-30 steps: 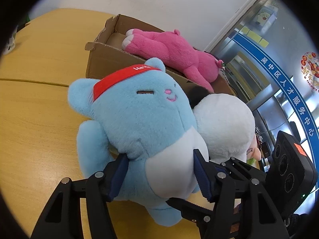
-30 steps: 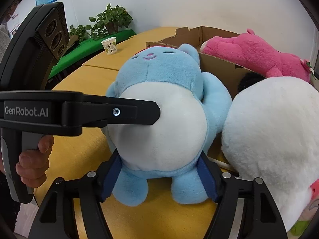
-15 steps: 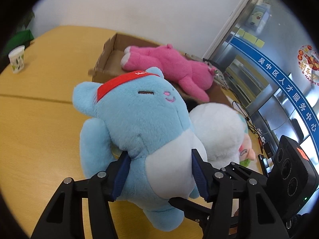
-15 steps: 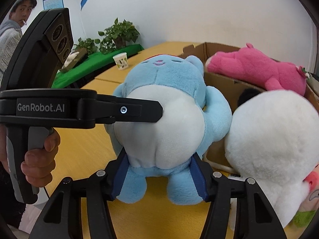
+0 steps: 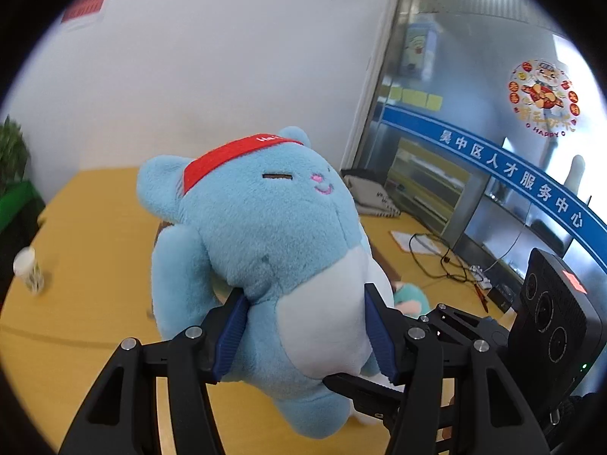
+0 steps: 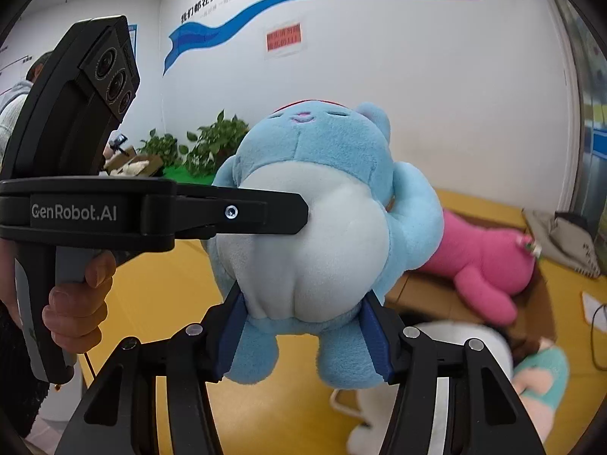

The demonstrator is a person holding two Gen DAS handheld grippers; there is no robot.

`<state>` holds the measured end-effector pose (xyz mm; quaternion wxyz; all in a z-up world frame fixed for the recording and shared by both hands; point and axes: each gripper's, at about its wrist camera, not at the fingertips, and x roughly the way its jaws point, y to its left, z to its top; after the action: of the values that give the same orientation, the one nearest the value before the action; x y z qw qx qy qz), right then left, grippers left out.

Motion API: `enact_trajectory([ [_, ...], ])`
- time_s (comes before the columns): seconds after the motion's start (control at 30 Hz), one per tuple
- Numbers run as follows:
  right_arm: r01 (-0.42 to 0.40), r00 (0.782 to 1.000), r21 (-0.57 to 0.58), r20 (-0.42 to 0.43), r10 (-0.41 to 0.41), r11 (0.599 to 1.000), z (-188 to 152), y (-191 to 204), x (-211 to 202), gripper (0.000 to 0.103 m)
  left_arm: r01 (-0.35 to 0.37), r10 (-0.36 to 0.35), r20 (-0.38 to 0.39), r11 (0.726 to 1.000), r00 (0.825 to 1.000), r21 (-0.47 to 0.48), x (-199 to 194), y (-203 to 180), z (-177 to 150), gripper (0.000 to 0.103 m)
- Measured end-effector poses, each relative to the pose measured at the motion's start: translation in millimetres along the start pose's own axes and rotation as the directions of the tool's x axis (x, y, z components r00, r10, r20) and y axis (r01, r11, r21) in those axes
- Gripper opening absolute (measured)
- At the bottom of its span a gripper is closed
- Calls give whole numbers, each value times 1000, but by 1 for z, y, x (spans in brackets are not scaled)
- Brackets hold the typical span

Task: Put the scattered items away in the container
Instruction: 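Lift the light-blue bear with both grippers and carry it over the box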

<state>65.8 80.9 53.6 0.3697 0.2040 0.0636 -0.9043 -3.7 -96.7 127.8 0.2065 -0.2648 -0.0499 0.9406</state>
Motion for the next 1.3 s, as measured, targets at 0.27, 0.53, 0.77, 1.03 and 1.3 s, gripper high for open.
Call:
enact_trajectory([
  [0.27, 81, 988, -4, 136, -80, 997, 75, -26, -7, 62, 23, -33, 75, 990, 997, 139, 3, -9, 84, 58],
  [0.53, 140, 977, 22, 156, -142, 990, 122, -50, 22, 61, 42, -57, 73, 981, 996, 188, 37, 9, 127, 58],
  [0.77, 137, 983, 68, 115, -144, 988, 129, -65, 61, 61, 51, -55, 23, 987, 998, 152, 74, 37, 131, 58],
  [1.03, 141, 987, 184, 55, -154, 973, 104, -82, 126, 60, 54, -43, -106, 993, 993, 108, 133, 81, 111, 58],
  [1.3, 121, 990, 352, -109, -88, 928, 58, -100, 201, 60, 74, -69, -277, 997, 958, 8, 199, 137, 58, 58],
])
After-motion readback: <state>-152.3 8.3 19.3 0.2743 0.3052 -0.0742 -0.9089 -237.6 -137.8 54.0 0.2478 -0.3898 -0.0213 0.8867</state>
